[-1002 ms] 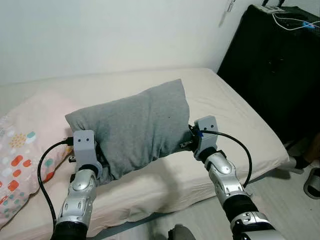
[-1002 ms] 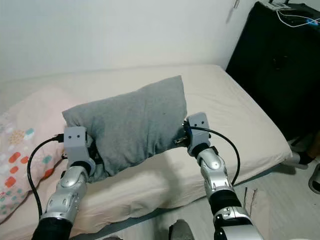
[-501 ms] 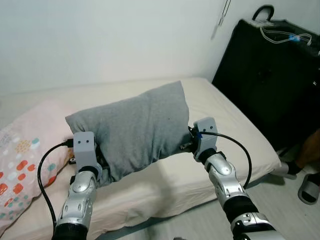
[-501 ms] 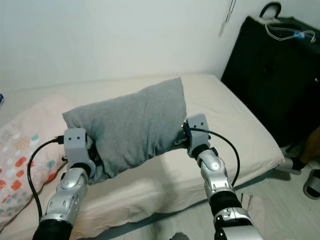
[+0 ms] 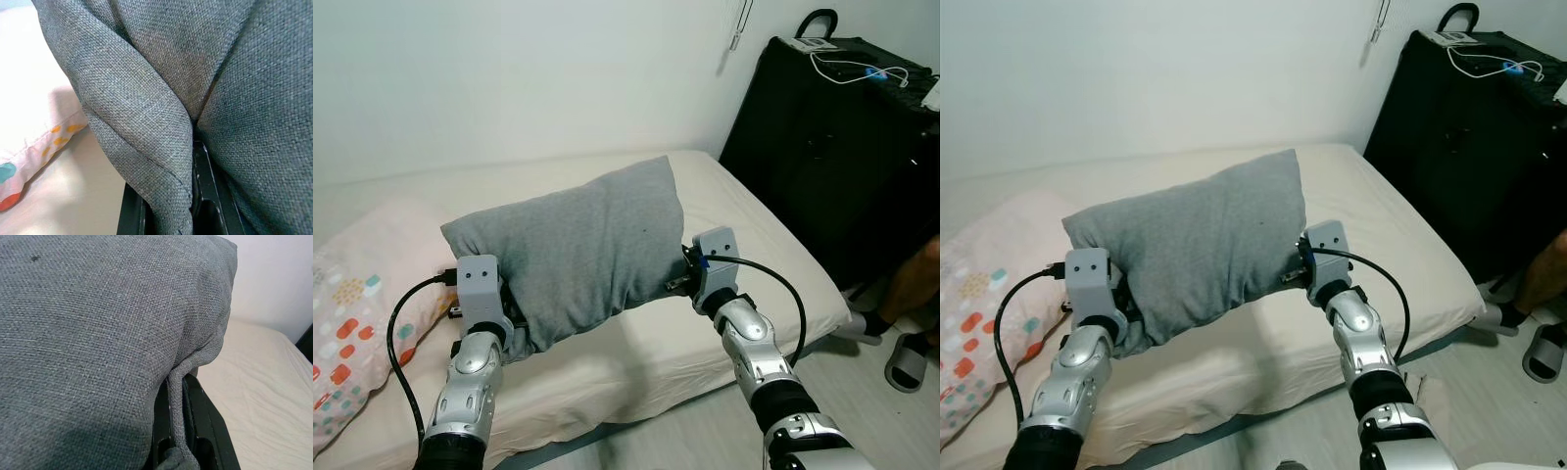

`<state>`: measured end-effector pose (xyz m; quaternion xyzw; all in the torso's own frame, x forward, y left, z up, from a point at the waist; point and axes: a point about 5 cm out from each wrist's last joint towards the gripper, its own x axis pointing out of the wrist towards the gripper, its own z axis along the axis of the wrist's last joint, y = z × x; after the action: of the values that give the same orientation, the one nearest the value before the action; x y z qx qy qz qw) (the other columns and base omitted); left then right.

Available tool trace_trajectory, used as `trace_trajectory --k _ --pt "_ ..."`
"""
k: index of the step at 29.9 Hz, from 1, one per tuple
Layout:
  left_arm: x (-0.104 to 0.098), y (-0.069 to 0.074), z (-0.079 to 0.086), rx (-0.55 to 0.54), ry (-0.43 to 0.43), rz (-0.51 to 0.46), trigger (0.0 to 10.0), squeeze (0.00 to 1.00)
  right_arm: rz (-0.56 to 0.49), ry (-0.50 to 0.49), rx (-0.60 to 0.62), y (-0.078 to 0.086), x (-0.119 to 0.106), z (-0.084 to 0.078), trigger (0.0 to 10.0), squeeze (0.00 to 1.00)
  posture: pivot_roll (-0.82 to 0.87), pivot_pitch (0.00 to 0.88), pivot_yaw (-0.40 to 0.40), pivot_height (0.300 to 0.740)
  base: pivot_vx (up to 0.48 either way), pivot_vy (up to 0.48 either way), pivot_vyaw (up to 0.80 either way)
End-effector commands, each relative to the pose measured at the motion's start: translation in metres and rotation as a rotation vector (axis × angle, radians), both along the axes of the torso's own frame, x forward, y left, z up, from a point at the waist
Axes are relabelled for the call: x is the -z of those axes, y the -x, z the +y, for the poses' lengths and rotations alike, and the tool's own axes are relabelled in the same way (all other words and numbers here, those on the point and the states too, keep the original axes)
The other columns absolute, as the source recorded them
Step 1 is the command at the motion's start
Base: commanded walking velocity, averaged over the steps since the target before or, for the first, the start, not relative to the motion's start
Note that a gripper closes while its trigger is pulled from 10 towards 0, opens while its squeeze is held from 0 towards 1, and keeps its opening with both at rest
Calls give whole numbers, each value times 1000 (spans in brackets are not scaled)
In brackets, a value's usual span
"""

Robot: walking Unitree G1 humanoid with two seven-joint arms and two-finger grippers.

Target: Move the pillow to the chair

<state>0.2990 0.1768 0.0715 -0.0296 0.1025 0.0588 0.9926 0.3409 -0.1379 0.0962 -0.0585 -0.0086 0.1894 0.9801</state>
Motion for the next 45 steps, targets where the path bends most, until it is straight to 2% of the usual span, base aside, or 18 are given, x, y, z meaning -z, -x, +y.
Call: trace_trajectory --k 1,7,13,22,23,24,25,27,29,31,32,33,36,45 --pt "-11 -8 -15 51 19 -63 10000 0 0 8 -103 2 0 19 10000 0 -24 63 -129 691 0 0 0" --pt "-11 -9 -14 47 20 -64 10000 0 21 12 -108 1 2 19 10000 0 -26 60 -126 701 0 0 0" --pt "2 3 -16 25 8 -26 10000 0 154 32 15 1 22 8 10000 0 -21 60 -125 706 0 0 0" --pt "8 5 -21 46 -25 -7 10000 0 178 19 56 1 26 4 10000 0 -19 46 -126 706 0 0 0" --pt "19 9 -25 79 -34 37 10000 0 192 17 60 3 30 4 10000 0 -21 29 -126 706 0 0 0" --pt "19 9 -25 79 -34 37 10000 0 192 17 60 3 30 4 10000 0 -21 29 -126 706 0 0 0" --pt "27 12 -29 108 -52 72 10000 0 204 35 53 6 35 6 10000 0 -17 19 -130 706 0 0 0" --pt "27 12 -29 108 -52 72 10000 0 204 35 53 6 35 6 10000 0 -17 19 -130 706 0 0 0" --pt "35 16 -34 143 -73 107 10000 0 217 44 38 8 39 11 10000 0 -10 16 -130 706 0 0 0" --pt "36 17 -34 147 -79 108 10000 0 223 40 33 8 40 13 10000 0 -10 17 -129 706 0 0 0" --pt "36 17 -33 147 -85 108 10000 0 247 -33 24 9 41 14 10000 0 -7 19 -125 706 0 0 0" --pt "35 18 -33 147 -86 107 10000 0 251 -52 23 10 41 14 10000 0 -7 19 -125 706 0 0 0" --pt "34 17 -32 146 -87 104 10000 0 251 -20 23 9 42 15 10000 0 -5 20 -121 721 0 0 0" --pt "33 13 -30 153 -86 86 10000 0 227 1 66 12 45 14 10000 0 -14 0 -103 721 0 0 0"
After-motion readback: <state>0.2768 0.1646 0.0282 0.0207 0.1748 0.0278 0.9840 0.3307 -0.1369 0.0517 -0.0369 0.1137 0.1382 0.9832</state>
